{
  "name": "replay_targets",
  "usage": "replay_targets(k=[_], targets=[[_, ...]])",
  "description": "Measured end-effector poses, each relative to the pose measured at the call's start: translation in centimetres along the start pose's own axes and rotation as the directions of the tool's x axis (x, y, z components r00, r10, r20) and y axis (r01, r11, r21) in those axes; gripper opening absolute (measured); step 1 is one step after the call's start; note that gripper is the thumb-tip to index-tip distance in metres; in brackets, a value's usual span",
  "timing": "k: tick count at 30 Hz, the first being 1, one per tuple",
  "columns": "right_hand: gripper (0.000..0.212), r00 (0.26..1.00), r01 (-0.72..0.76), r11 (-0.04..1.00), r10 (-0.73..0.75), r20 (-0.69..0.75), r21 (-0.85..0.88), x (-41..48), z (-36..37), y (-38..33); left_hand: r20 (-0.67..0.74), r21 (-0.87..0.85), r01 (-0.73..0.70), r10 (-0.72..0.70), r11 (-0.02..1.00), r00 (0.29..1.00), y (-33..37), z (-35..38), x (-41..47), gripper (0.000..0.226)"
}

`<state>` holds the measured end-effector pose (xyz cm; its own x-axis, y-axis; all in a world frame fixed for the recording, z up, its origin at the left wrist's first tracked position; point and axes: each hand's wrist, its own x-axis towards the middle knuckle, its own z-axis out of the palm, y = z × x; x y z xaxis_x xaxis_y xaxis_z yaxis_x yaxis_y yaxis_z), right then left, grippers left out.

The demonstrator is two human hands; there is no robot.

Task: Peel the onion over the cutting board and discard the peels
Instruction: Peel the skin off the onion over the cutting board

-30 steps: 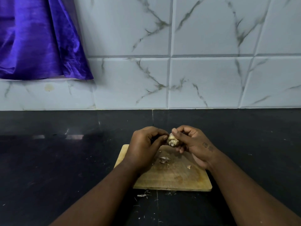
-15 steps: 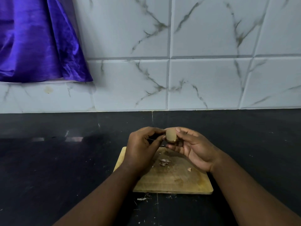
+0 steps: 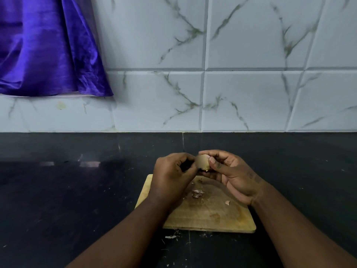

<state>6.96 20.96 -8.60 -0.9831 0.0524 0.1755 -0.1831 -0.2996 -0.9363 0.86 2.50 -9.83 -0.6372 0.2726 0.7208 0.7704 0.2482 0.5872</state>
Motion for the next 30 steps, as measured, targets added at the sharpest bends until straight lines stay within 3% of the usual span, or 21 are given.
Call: replay_targets(k=[8, 14, 19, 22, 25, 30], targets=[[0.036, 1.000, 0.011, 1.000, -0.011, -0.026, -0.007, -0.07, 0.07, -0.19, -0.002, -0.018, -0.025, 0.025, 1.000, 1.000, 0.21, -0.28, 0.05, 0.017], [0.036, 1.000, -0.004, 0.998, 0.002, -0.029, -0.067, -0.15, -0.02, -0.13, 0.019, 0.225, -0.198, 0.199, 0.954, 0.980, 0.47, -0.39, 0.02, 0.010], [0.038, 0.999, 0.021, 0.987, -0.028, -0.038, -0.161, -0.25, 0.14, -0.10, 0.042, 0.314, -0.225, 0.223, 0.922, 0.974, 0.66, -0.26, 0.01, 0.017], [0.038, 1.000, 0.008, 0.988, -0.011, -0.021, -0.154, -0.31, 0.04, -0.14, 0.014, 0.223, -0.101, 0.101, 0.969, 0.995, 0.68, -0.14, -0.03, 0.004], [0.036, 1.000, -0.021, 0.992, 0.020, -0.003, -0.127, -0.33, -0.12, -0.12, 0.044, -0.041, 0.111, -0.109, 0.993, 0.993, 0.28, 0.03, 0.03, 0.013], [0.035, 0.999, -0.032, 0.998, 0.031, -0.021, -0.050, -0.23, -0.14, -0.38, 0.085, -0.223, 0.165, -0.150, 0.961, 0.985, -0.05, 0.14, -0.01, 0.016]])
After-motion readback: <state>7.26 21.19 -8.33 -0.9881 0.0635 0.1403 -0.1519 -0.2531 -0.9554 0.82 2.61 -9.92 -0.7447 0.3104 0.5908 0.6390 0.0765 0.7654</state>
